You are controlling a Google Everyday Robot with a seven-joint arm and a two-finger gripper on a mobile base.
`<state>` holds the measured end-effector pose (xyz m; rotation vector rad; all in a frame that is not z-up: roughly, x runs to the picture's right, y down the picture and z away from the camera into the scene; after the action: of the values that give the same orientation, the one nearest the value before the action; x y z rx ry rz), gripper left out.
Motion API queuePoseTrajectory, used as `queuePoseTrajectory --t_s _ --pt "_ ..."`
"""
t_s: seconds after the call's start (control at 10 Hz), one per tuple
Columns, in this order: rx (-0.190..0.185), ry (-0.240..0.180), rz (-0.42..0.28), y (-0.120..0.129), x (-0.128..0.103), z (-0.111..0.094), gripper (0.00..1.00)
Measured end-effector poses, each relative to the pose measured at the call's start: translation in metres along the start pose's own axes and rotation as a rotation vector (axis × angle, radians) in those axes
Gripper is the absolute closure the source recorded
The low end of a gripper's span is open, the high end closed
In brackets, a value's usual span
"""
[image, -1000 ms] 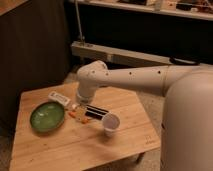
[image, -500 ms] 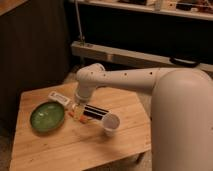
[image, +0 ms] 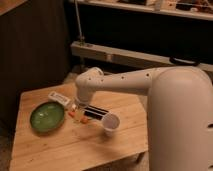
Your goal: Drag the pepper across the table
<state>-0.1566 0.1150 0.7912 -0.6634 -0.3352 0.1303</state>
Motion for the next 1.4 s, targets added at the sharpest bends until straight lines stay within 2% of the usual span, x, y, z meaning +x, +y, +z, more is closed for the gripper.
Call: queuePoseTrajectory --t_s 0.3,0.7,1.4 --pt "-0.007 0.014 -0.033 -0.002 -0.001 0.018 0.20" --pt "-0.037 0.033 -0.068 0.002 0.007 0.048 0.20" --pt "-0.097 0.057 -0.059 0.009 0.014 0.078 0.20"
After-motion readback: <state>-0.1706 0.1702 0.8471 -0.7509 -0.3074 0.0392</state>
